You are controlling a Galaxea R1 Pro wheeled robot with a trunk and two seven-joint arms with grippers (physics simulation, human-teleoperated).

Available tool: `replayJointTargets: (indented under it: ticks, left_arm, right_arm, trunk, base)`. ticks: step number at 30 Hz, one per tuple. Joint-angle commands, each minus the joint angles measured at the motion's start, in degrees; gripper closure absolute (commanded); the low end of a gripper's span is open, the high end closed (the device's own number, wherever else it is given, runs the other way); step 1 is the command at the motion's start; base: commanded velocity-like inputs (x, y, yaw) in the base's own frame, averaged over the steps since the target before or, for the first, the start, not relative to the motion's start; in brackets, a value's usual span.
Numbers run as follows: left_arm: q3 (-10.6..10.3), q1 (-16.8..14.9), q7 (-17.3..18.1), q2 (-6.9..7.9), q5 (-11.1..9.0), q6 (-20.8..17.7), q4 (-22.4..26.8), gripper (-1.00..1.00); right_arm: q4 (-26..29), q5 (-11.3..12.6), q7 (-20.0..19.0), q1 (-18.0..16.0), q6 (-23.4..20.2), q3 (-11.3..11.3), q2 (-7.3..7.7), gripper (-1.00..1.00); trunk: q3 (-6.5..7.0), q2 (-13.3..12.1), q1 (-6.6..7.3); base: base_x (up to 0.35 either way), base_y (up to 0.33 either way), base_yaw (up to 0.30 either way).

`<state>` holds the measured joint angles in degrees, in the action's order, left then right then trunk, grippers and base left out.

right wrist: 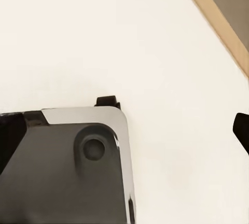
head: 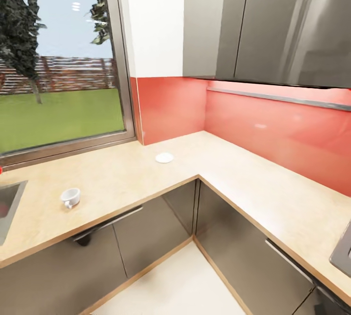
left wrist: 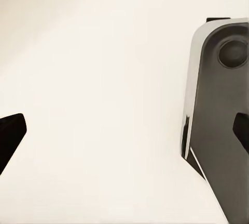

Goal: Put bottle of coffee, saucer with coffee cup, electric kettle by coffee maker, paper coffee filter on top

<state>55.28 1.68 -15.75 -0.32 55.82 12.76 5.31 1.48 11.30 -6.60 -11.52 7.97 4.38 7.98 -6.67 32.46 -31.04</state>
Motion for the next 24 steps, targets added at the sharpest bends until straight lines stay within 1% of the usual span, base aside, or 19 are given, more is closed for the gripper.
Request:
replayJointTargets:
  ticks: [1,6,12,15,23,24]
  left_arm:
    - [0.44,-0.01,-0.16,-0.03,0.6,0.16,0.05,-1.0]
    - [0.44,-0.01,-0.16,-0.03,0.6,0.16,0.05,-1.0]
    - [0.44,-0.01,-0.15,-0.02,0.6,0.16,0.05,-1.0]
    - [0.38,-0.01,-0.16,0.03,0.63,0.16,0.05,-1.0]
    - [0.44,-0.01,-0.16,-0.08,0.8,0.24,0.13,-1.0]
    - [0.34,-1.45,-0.16,-0.3,1.09,0.44,0.82,-1.0]
  right_arm:
    - [-0.07,0.58,-0.25,-0.03,0.21,0.46,0.02,-1.0]
    - [-0.07,0.57,-0.23,-0.04,0.21,0.46,0.02,-1.0]
    - [-0.07,0.63,-0.23,-0.07,0.21,0.46,0.04,-1.0]
    - [-0.07,0.65,-0.24,-0.04,0.21,0.46,0.07,-1.0]
    - [-0.01,0.61,-0.34,-0.05,0.21,0.53,0.11,-1.0]
    - [0.01,0.71,-0.29,-0.05,0.24,0.46,0.15,-1.0]
  trunk:
    - [-0.12,0.08,-0.02]
    - [-0.32,0.08,-0.02]
    - [-0.68,0.08,-0.02]
    - [-0.78,0.08,-0.02]
    - [-0.8,0.08,-0.02]
    - [-0.8,0.08,-0.02]
  base:
    - [0.0,0.0,0.27]
    - [0.0,0.0,0.264]
    - [0.0,0.0,0.202]
    - [0.0,0.0,0.089]
    - [0.0,0.0,0.005]
    - [0.0,0.0,0.0]
